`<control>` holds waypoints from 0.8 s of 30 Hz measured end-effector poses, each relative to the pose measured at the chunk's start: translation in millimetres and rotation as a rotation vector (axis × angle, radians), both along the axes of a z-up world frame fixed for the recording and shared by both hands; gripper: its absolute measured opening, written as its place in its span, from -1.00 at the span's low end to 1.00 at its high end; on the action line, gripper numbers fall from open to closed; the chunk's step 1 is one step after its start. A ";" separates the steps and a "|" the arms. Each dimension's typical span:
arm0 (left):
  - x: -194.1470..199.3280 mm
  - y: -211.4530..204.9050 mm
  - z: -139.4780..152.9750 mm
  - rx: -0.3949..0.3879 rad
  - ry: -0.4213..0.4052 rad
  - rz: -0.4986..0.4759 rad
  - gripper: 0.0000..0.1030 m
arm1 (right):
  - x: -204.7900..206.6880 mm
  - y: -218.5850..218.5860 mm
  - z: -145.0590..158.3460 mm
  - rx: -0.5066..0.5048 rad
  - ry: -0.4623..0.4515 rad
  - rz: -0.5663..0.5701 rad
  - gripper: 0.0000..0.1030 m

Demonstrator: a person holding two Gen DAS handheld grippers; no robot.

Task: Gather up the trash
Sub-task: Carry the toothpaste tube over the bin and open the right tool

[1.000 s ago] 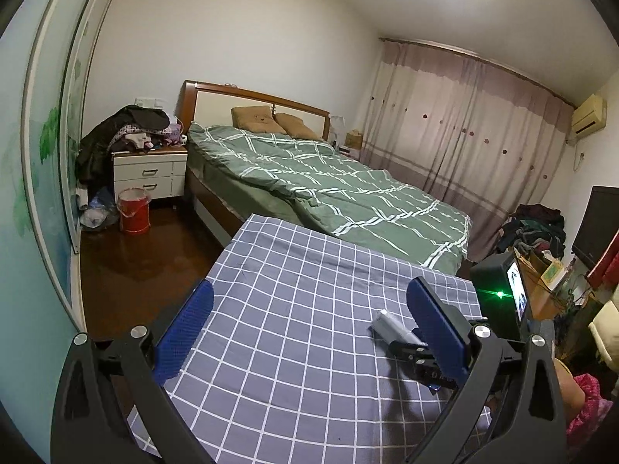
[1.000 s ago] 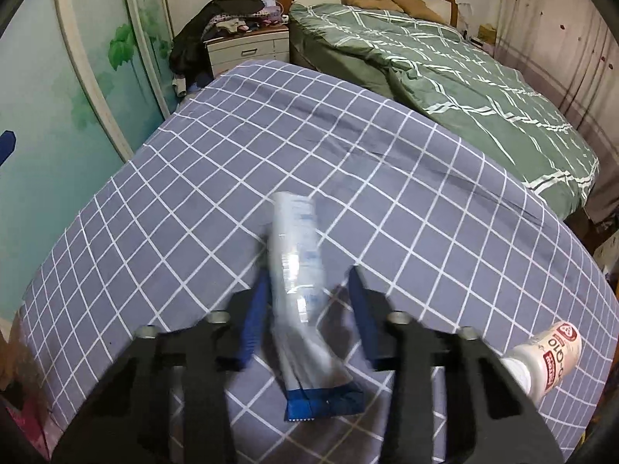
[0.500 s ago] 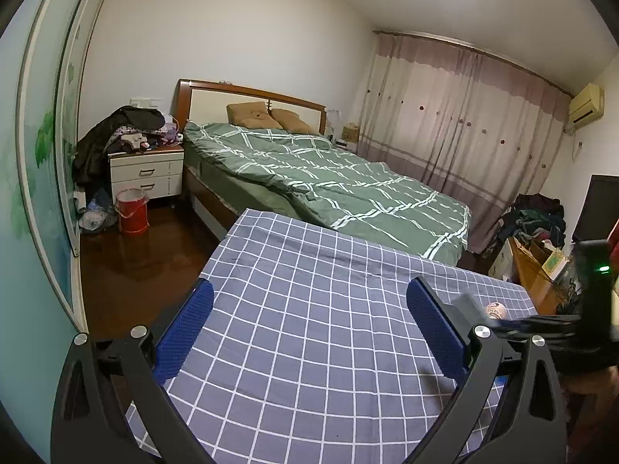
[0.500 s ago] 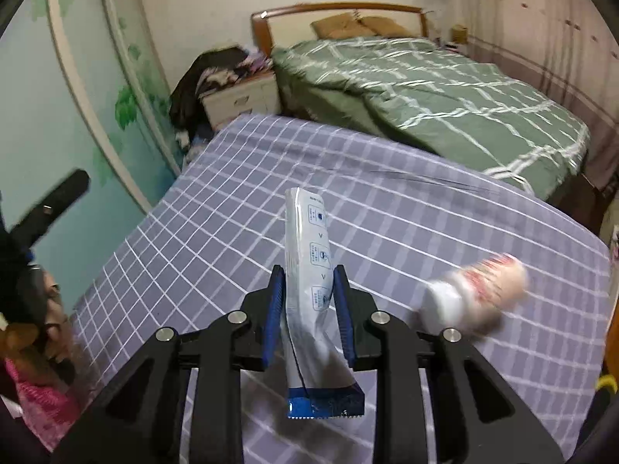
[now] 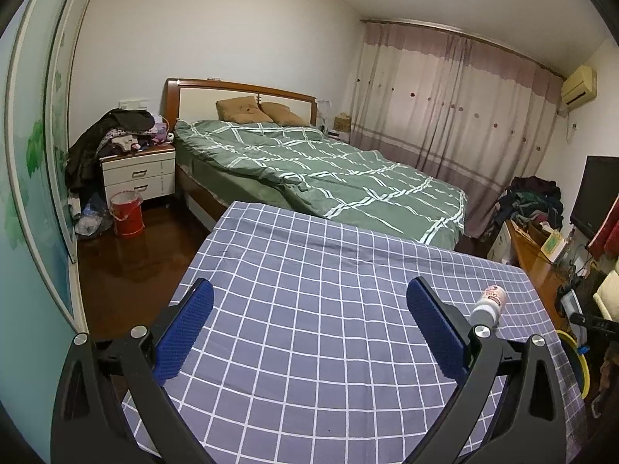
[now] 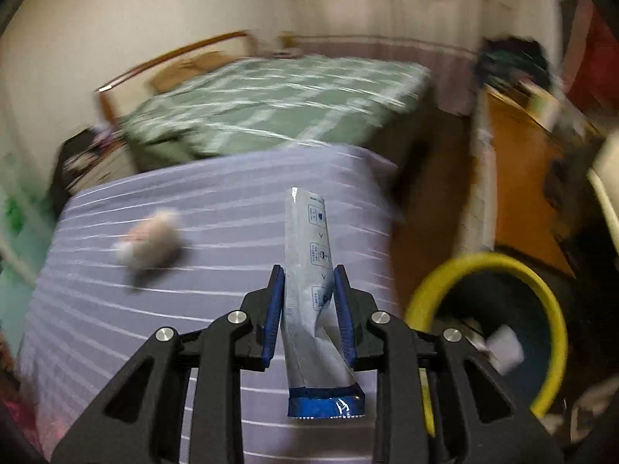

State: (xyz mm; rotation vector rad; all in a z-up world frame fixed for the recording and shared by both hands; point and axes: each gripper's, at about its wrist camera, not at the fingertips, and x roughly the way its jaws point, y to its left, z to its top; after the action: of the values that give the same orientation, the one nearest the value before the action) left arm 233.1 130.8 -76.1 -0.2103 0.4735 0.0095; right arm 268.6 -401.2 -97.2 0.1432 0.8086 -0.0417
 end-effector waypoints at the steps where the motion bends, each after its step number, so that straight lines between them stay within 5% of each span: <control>1: 0.4 -1.7 -0.7 0.004 0.000 -0.004 0.91 | -3.6 -19.4 -7.3 -0.004 0.018 -0.052 -0.51; 6: 3.2 -9.9 -2.8 0.012 0.012 -0.036 0.91 | -18.1 -88.9 -41.0 -0.001 0.095 -0.234 -0.49; 14: 7.0 -34.4 -9.5 0.054 0.034 -0.112 0.91 | -28.7 -136.4 -62.3 -0.001 0.135 -0.377 -0.29; 19: 9.9 -56.2 -7.5 0.046 0.060 -0.185 0.91 | -29.5 -123.6 -33.4 0.077 0.045 -0.399 -0.16; 24: 12.8 -100.0 4.9 0.096 0.083 -0.311 0.91 | -15.9 -63.5 17.0 0.156 -0.132 -0.279 0.05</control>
State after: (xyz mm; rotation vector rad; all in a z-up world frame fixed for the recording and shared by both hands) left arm 245.8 30.7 -71.2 -0.0408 0.5832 -0.2637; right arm 252.7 -464.7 -80.2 0.4020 0.6556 -0.2300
